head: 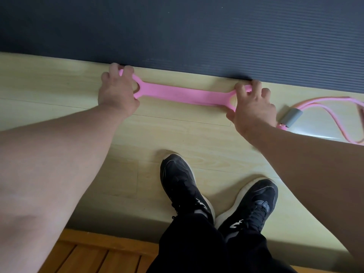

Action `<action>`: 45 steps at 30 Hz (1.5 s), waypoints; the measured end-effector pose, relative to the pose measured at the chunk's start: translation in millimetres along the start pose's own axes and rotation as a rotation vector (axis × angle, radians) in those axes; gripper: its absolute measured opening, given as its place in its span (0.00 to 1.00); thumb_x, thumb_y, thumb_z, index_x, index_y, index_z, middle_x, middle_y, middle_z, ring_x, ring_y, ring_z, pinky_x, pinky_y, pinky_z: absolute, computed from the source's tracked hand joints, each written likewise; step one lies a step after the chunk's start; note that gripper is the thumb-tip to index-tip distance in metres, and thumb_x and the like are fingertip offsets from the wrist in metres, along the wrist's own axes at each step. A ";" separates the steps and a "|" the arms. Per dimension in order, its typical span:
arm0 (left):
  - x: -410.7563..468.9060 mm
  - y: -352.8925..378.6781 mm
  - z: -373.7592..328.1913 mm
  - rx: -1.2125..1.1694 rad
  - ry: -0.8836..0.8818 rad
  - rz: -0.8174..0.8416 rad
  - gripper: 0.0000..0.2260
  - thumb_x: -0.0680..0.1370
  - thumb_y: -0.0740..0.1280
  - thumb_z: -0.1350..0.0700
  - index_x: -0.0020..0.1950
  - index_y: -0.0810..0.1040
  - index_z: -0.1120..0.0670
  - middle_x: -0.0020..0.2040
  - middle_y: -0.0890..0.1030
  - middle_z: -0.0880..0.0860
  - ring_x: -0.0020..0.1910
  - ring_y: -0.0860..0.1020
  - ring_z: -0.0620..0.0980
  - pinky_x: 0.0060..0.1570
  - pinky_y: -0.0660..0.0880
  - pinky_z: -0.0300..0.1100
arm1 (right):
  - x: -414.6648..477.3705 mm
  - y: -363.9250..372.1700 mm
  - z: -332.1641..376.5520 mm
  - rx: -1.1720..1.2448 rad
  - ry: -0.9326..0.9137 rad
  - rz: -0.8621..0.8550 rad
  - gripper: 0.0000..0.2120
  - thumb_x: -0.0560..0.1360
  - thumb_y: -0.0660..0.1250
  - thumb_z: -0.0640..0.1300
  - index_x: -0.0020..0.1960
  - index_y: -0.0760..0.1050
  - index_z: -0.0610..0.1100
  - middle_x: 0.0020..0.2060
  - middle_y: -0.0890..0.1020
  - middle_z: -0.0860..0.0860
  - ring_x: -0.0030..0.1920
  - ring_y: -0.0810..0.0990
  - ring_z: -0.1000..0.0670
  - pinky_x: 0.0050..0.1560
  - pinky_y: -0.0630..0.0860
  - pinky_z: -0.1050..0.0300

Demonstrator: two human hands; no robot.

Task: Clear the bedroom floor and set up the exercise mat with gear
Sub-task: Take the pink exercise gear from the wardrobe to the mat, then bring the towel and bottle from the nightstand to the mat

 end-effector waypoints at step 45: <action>-649.3 -820.6 125.7 -0.811 -0.328 -1.008 0.04 0.80 0.68 0.52 0.53 0.80 0.46 0.45 0.81 0.39 0.44 0.80 0.37 0.49 0.80 0.42 | -558.3 -872.7 208.4 0.836 -0.967 -0.417 0.13 0.79 0.65 0.50 0.62 0.80 0.58 0.43 0.78 0.71 0.45 0.79 0.71 0.44 0.67 0.79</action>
Point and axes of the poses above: each hand's wrist, its own x-axis towards the middle knuckle, its own y-axis out of the palm, z = x × y, the point moved 3 cm from there along x, towards the middle knuckle
